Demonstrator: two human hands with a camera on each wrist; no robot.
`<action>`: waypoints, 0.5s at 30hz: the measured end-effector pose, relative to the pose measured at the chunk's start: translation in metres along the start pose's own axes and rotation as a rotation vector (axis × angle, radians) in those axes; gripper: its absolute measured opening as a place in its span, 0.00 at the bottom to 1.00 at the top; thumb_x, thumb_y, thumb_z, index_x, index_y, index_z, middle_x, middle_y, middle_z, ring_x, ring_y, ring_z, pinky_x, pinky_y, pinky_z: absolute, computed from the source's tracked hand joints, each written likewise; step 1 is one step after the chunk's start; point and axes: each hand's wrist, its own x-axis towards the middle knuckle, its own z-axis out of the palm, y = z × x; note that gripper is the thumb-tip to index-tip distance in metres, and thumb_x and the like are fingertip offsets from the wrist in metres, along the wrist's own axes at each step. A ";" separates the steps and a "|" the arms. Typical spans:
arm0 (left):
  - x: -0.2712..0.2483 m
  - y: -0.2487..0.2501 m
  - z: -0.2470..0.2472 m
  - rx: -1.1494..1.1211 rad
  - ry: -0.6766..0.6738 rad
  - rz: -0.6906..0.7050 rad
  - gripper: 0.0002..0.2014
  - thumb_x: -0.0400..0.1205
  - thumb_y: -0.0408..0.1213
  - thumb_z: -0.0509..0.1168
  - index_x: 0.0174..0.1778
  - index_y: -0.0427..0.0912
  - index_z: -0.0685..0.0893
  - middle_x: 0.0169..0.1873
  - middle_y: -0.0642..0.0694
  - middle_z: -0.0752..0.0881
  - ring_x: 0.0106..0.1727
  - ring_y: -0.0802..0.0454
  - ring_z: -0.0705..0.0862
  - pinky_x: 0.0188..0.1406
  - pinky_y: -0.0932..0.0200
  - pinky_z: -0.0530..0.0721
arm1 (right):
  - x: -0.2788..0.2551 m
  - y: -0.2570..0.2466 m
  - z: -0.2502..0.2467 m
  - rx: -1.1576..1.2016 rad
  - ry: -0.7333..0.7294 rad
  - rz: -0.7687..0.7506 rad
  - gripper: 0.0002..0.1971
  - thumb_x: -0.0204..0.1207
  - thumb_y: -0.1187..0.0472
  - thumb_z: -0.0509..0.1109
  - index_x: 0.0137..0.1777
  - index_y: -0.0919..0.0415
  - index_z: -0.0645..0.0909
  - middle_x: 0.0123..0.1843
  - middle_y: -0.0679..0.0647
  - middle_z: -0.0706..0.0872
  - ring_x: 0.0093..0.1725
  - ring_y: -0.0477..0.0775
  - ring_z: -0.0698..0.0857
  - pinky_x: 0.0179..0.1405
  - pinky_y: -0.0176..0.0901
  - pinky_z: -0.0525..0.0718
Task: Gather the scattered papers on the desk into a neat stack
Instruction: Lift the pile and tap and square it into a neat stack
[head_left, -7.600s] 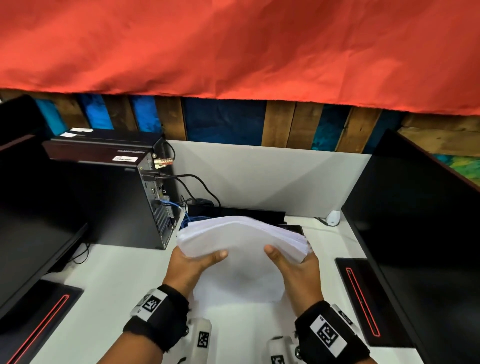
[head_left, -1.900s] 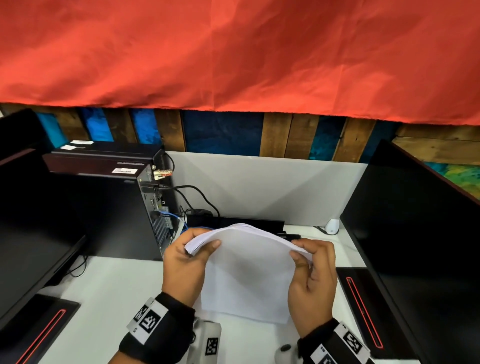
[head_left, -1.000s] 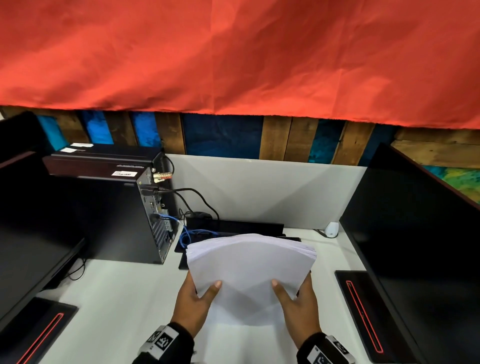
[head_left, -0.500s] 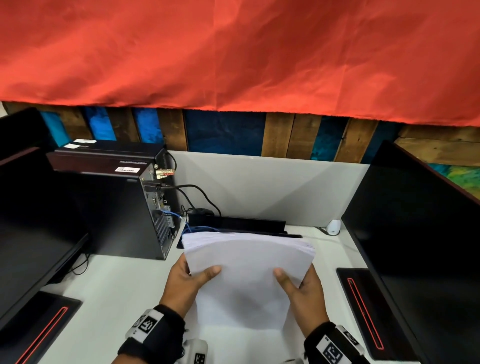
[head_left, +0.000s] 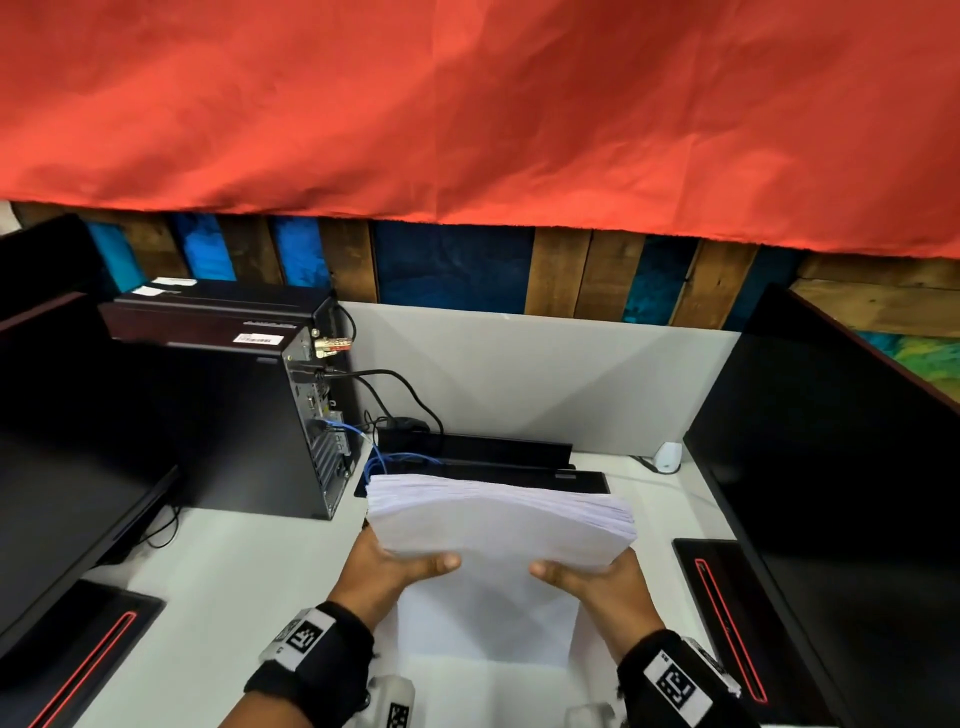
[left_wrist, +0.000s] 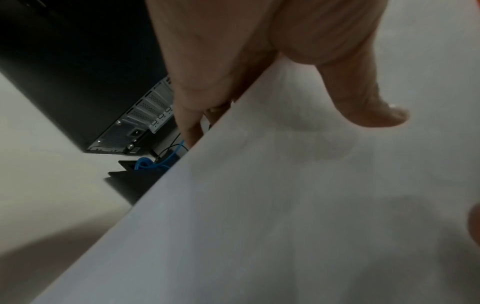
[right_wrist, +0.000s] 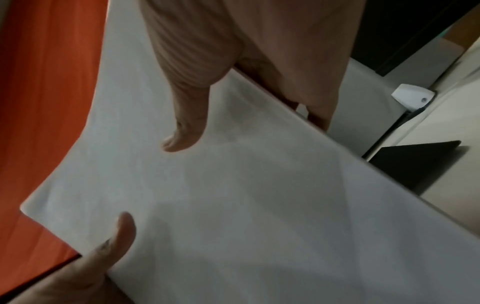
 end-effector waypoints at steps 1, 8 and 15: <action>0.000 -0.002 0.001 0.003 0.021 0.001 0.43 0.39 0.44 0.88 0.53 0.41 0.87 0.50 0.42 0.93 0.53 0.46 0.91 0.47 0.59 0.90 | 0.000 -0.001 0.001 0.000 0.010 -0.001 0.22 0.55 0.77 0.83 0.47 0.57 0.86 0.34 0.42 0.93 0.37 0.39 0.92 0.30 0.23 0.84; 0.000 0.017 0.006 0.022 0.040 0.038 0.24 0.58 0.18 0.80 0.47 0.42 0.88 0.45 0.45 0.94 0.48 0.49 0.92 0.43 0.62 0.90 | 0.002 -0.018 0.000 0.033 -0.015 -0.061 0.18 0.59 0.76 0.81 0.43 0.55 0.87 0.40 0.46 0.94 0.40 0.43 0.93 0.34 0.28 0.86; -0.001 0.019 0.007 0.020 0.098 0.059 0.26 0.55 0.25 0.83 0.50 0.38 0.89 0.46 0.41 0.93 0.49 0.44 0.92 0.41 0.61 0.89 | 0.000 -0.024 0.008 0.008 0.031 -0.051 0.17 0.58 0.72 0.83 0.47 0.59 0.89 0.46 0.54 0.94 0.48 0.52 0.92 0.53 0.46 0.88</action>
